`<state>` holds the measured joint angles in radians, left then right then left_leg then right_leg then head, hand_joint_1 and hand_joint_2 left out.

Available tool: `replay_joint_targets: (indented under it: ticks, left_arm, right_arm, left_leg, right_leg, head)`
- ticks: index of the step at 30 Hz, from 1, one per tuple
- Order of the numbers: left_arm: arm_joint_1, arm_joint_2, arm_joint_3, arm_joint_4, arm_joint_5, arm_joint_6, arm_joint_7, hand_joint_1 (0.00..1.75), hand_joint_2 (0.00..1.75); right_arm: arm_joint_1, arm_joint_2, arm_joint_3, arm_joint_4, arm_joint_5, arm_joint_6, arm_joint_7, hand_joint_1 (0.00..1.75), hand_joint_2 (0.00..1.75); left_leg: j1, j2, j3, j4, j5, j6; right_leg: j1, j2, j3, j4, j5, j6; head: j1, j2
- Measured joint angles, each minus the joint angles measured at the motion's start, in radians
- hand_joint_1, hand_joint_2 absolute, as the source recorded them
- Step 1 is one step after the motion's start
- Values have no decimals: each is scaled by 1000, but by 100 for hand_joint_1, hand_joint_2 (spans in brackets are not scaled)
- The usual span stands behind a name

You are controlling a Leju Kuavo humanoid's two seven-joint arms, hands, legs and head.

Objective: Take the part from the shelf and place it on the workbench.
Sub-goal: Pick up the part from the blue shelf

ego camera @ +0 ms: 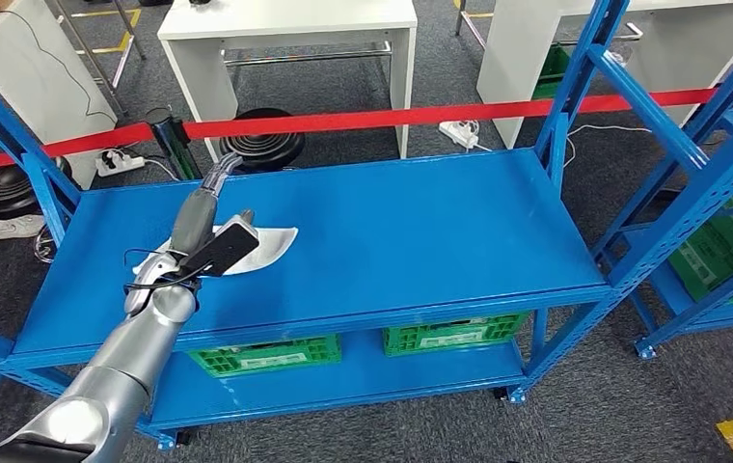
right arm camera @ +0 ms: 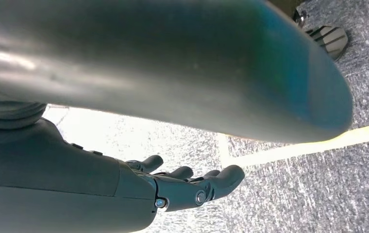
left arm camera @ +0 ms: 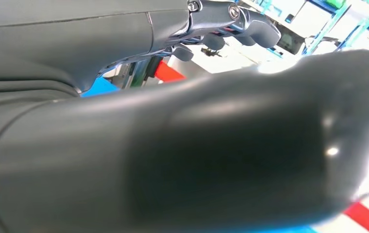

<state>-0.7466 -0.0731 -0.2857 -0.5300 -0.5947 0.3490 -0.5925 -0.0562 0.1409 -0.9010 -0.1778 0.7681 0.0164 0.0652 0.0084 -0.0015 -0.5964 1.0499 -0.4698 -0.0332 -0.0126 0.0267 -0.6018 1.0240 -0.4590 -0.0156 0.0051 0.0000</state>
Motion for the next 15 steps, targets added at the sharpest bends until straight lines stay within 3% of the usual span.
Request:
replay_joint_targets:
  ticks: [1, 5, 11, 15]
  left_arm:
    - [-1, 0, 0, -1, 1, 0, 0, 0, 0]
    - [0, 1, 6, -3, 3, 0, 2, 0, 0]
    - [0, 2, 17, -6, 3, 0, 3, 0, 0]
    - [0, 2, 18, -7, 3, 0, 3, 0, 0]
  right_arm:
    - [0, -1, 0, 0, 4, 0, 4, 0, 0]
    - [1, -6, 0, 0, 13, 0, 16, 0, 0]
    - [0, -10, 0, 0, 14, 0, 18, 0, 0]
    - [0, -11, 0, 0, 14, 0, 18, 0, 0]
  left_leg:
    - [0, -2, 13, -28, 6, 3]
    - [-4, -4, 13, -35, 7, 11]
    - [-8, -5, 9, -34, 7, 23]
    - [-9, -5, 9, -33, 8, 25]
  right_leg:
    - [2, 1, -2, 2, -2, 2]
    - [4, 2, -2, -1, 2, -6]
    - [0, 1, 0, -11, 9, 13]
    - [-2, 0, 0, -12, 9, 21]
  head:
    - [1, 0]
    - [2, 0]
    - [2, 0]
    - [2, 0]
